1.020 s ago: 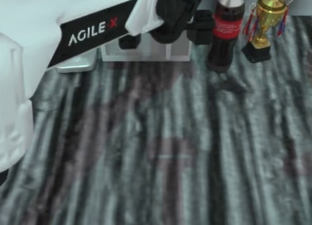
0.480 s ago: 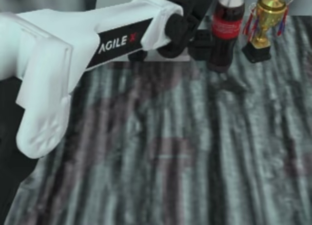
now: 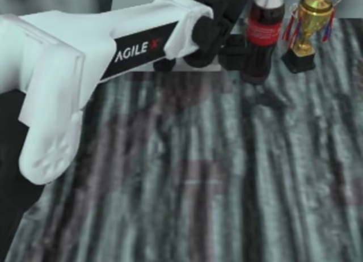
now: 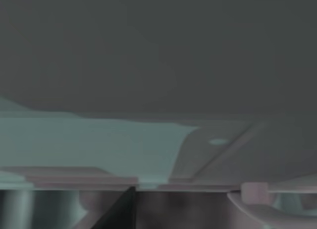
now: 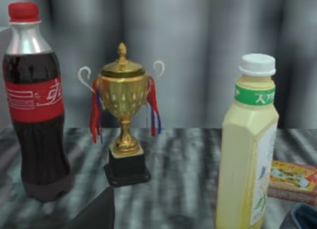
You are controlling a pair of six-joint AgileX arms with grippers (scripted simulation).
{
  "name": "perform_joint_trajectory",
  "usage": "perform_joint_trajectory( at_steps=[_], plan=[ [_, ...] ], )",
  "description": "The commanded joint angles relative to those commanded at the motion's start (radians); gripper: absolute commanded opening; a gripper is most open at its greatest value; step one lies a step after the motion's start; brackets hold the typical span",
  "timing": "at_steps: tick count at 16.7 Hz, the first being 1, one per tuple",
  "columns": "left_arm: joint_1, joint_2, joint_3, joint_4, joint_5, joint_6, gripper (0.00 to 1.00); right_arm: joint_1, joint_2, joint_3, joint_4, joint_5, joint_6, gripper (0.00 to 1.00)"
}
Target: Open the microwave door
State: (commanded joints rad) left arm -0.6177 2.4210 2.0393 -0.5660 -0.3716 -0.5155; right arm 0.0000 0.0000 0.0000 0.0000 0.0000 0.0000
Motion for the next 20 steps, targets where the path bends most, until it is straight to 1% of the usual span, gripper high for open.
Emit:
perform_joint_trajectory(
  at_steps=[9,10,17,18,20],
  plan=[
    [0.000,0.000,0.000,0.000,0.000,0.000,0.02,0.000,0.000,0.000,0.000,0.000,0.000,1.00],
    [0.000,0.000,0.000,0.000,0.000,0.000,0.00,0.000,0.000,0.000,0.000,0.000,0.000,1.00],
    [0.000,0.000,0.000,0.000,0.000,0.000,0.00,0.000,0.000,0.000,0.000,0.000,0.000,1.00],
    [-0.037,-0.028,-0.058,-0.008,0.011,-0.002,0.00,0.000,0.000,0.000,0.000,0.000,0.000,1.00],
    [-0.037,-0.038,-0.076,0.002,0.005,-0.004,0.00,0.000,0.000,0.000,0.000,0.000,0.000,1.00]
  ],
)
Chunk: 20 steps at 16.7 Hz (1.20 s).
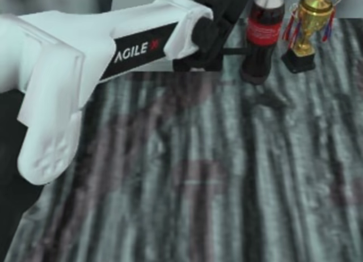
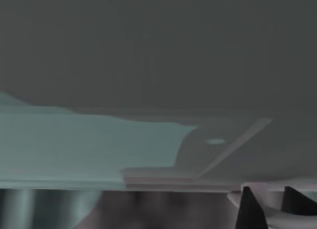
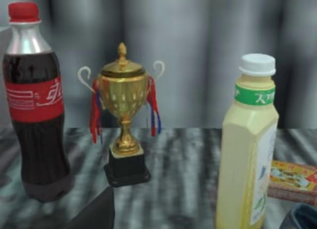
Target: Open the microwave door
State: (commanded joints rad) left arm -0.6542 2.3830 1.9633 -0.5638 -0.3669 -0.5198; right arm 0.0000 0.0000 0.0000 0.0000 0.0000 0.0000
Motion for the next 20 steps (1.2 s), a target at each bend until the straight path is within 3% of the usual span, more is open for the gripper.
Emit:
perform_joint_trajectory(
  at_steps=[5,20],
  plan=[
    [0.004,-0.064,-0.103,0.063,-0.025,-0.024,0.00,0.000,0.000,0.000,0.000,0.000,0.000,1.00],
    [0.005,-0.065,-0.103,0.064,-0.025,-0.024,0.00,0.000,0.000,0.000,0.000,0.000,0.000,1.00]
  ],
)
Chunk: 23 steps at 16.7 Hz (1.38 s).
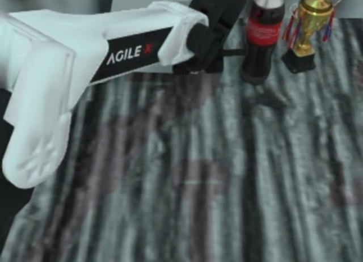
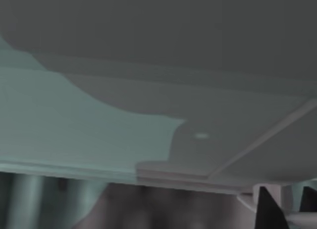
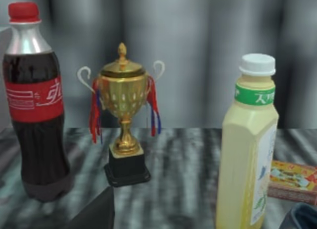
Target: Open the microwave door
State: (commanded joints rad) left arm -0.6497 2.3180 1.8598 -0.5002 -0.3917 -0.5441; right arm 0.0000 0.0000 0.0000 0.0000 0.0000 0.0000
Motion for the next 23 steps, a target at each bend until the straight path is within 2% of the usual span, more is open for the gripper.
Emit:
perform_joint_trajectory(
  at_steps=[9,17,23],
  plan=[
    [0.000,0.000,0.000,0.000,0.000,0.000,0.00,0.000,0.000,0.000,0.000,0.000,0.000,1.00],
    [0.004,-0.048,-0.086,0.056,0.033,0.051,0.00,0.000,0.000,0.000,0.000,0.000,0.000,1.00],
    [0.004,-0.049,-0.087,0.057,0.033,0.051,0.00,0.000,0.000,0.000,0.000,0.000,0.000,1.00]
  ],
)
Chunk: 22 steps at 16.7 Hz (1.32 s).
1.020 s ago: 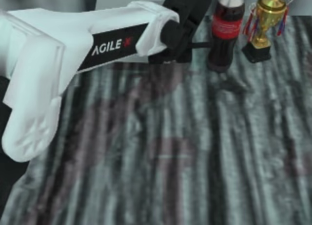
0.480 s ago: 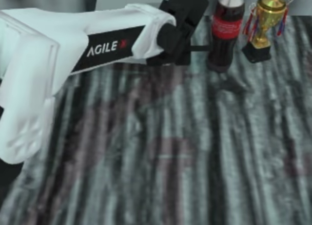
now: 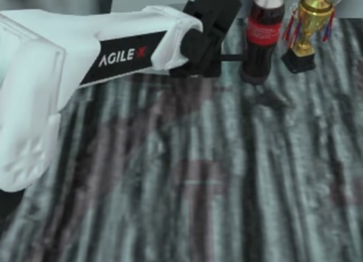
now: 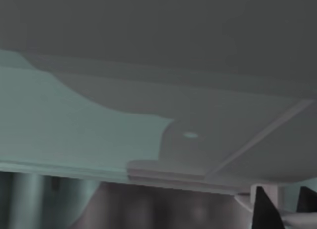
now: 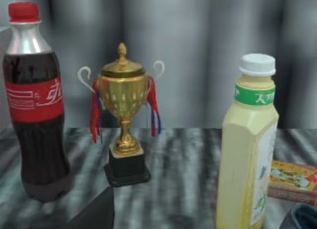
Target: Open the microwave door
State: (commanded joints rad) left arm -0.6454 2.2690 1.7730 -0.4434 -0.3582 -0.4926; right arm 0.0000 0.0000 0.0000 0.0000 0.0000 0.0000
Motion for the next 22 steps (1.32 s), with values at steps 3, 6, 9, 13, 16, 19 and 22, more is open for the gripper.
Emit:
perform_joint_trajectory(
  at_steps=[3,6,9,13,16,19,22],
  plan=[
    [0.000,0.000,0.000,0.000,0.000,0.000,0.00,0.000,0.000,0.000,0.000,0.000,0.000,1.00],
    [0.000,0.000,0.000,0.000,0.000,0.000,0.00,0.000,0.000,0.000,0.000,0.000,0.000,1.00],
    [0.000,0.000,0.000,0.000,0.000,0.000,0.00,0.000,0.000,0.000,0.000,0.000,0.000,1.00],
    [0.000,0.000,0.000,0.000,0.000,0.000,0.00,0.000,0.000,0.000,0.000,0.000,0.000,1.00],
    [0.000,0.000,0.000,0.000,0.000,0.000,0.00,0.000,0.000,0.000,0.000,0.000,0.000,1.00],
    [-0.009,0.006,-0.001,0.001,0.007,-0.004,0.00,0.000,0.000,0.000,0.000,0.000,0.000,1.00],
    [-0.005,-0.007,-0.028,0.012,0.015,0.014,0.00,0.000,0.000,0.000,0.000,0.000,0.000,1.00]
  ],
)
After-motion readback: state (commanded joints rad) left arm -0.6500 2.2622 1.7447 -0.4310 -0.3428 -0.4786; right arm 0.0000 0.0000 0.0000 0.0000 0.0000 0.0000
